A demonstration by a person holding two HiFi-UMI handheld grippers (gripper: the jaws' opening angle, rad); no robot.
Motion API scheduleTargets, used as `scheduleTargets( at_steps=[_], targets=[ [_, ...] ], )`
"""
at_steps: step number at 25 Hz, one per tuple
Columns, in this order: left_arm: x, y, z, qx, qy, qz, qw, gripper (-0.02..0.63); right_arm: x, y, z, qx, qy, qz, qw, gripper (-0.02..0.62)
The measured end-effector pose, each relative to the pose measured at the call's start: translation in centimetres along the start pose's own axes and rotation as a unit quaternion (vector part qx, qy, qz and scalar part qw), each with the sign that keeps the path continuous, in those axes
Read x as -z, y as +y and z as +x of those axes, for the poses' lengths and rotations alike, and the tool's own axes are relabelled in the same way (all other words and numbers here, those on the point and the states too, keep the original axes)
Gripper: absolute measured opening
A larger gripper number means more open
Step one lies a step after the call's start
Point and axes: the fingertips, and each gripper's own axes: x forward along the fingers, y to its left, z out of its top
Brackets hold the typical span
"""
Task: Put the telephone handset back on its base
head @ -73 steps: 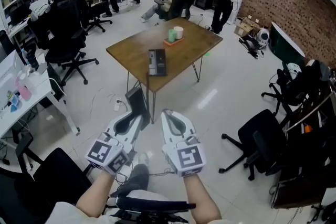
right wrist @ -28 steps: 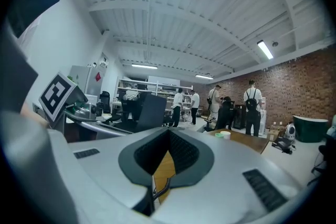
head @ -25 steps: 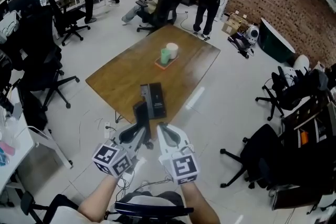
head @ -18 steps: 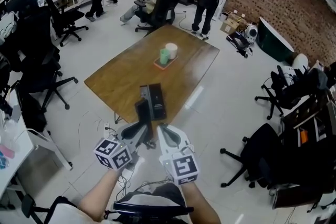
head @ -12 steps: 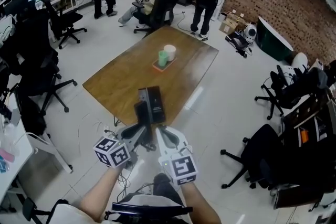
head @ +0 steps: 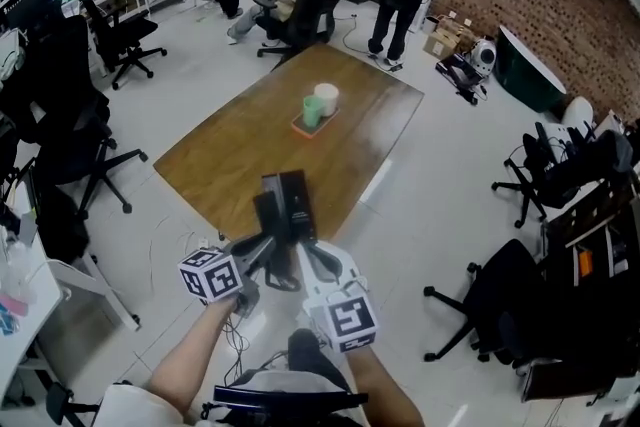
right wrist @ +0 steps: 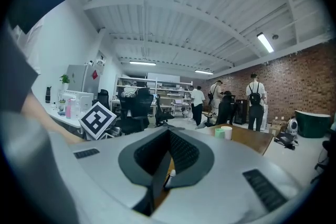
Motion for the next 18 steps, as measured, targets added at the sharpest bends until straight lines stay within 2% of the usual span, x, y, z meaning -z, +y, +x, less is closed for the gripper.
scheduleTargets(
  at_steps=[3, 13, 18],
  targets=[
    [0.6, 1.5, 1.4, 0.007, 0.005, -0.029, 0.9995, 0.066, 0.4, -0.4, 1.2, -0.005, 0.007, 0.014, 1.0, 0.005],
    [1.8, 6.2, 4.9, -0.005, 0.04, -0.069, 0.9968, 0.066, 2.6, -2.9, 4.0, -0.013, 0.033, 0.039, 0.999, 0.005],
    [2.0, 8.1, 6.1, 0.009, 0.057, -0.103, 0.993, 0.066, 3.8, -3.7, 4.9, -0.017, 0.046, 0.049, 0.998, 0.005]
  ],
)
